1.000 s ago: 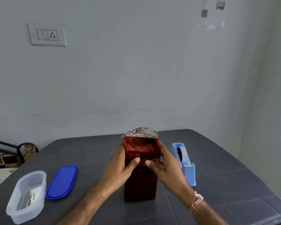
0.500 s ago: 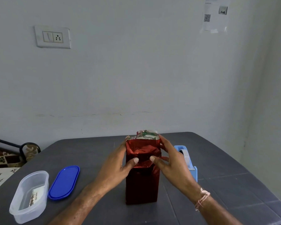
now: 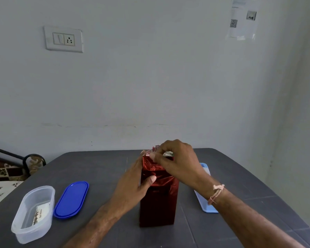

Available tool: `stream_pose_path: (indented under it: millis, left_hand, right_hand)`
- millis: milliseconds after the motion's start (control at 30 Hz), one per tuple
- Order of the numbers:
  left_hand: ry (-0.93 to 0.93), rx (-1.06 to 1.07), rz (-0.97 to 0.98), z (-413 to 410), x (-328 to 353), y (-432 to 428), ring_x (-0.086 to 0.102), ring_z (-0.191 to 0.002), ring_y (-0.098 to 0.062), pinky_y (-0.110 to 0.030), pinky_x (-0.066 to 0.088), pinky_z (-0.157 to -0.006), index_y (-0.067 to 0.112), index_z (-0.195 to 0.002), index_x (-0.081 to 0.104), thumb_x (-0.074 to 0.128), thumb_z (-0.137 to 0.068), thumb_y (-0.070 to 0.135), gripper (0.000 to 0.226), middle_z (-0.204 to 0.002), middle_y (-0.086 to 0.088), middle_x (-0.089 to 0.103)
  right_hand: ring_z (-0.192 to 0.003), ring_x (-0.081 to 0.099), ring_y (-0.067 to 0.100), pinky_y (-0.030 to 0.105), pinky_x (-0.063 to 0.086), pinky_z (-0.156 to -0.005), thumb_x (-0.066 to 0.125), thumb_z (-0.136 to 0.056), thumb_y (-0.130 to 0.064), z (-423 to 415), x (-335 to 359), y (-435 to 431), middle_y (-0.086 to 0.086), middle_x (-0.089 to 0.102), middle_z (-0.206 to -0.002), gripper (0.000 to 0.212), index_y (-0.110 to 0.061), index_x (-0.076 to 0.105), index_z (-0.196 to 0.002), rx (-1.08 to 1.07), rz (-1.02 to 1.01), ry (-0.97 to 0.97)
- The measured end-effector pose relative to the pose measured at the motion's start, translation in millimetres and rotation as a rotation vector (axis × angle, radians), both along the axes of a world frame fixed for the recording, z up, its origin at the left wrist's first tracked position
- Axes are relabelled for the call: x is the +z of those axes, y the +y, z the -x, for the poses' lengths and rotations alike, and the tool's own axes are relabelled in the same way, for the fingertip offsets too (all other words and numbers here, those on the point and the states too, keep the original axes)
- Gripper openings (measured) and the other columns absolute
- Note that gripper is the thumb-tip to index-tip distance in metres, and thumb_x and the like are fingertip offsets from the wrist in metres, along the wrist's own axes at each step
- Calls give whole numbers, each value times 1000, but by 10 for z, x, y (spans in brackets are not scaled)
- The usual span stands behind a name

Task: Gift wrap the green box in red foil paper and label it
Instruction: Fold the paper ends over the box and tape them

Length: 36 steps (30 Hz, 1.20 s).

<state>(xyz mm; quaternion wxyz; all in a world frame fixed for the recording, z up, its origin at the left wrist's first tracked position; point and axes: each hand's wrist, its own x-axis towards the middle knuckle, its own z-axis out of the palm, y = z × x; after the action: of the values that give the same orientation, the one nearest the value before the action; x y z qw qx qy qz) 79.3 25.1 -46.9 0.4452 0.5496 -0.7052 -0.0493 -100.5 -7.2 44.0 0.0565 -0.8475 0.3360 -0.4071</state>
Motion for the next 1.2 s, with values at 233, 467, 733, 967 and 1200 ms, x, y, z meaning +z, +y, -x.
stream_pose_path:
  millis: [233, 467, 733, 967, 1200]
  left_hand:
    - [-4, -2, 4, 21, 0, 6, 41, -140, 2, -21, 38, -114, 34, -160, 22, 58, -95, 55, 77, -159, 19, 37]
    - [-10, 12, -9, -2, 14, 22, 41, -142, -3, -23, 38, -112, 36, -161, 16, 58, -95, 57, 80, -160, 19, 35]
    - [-37, 4, -38, -3, 47, 63, 40, -144, -6, -28, 41, -111, 35, -162, 9, 49, -86, 74, 95, -164, 17, 29]
    - [-99, 36, -88, -13, 92, 63, 38, -146, -11, -34, 41, -113, 33, -163, 9, 40, -83, 84, 100, -165, 15, 27]
    - [-123, 69, -96, 9, 112, 36, 38, -146, -11, -35, 40, -115, 33, -162, 11, 57, -94, 57, 86, -164, 15, 30]
  right_hand:
    - [-105, 61, 5, 42, 40, -105, 69, -83, -60, -45, 26, 9, -19, 72, -101, 31, -36, 72, -102, -91, -10, 224]
    - [-89, 68, -2, 42, 51, -97, 73, -82, -52, -50, 105, -1, -22, 73, -86, 26, -37, 65, -102, 4, -205, 58]
    - [-92, 69, 1, 38, 53, -97, 78, -86, -28, 39, 46, 72, -20, 71, -78, 42, -37, 61, -123, 131, -164, 48]
    - [-107, 67, 0, 30, 50, -101, 81, -86, -24, 261, 15, 96, -18, 75, -93, 50, -34, 59, -130, 166, -183, 26]
    - [-97, 65, 1, 45, 47, -100, 79, -83, -31, 206, -13, 64, -24, 69, -83, 50, -40, 59, -128, 101, -9, 110]
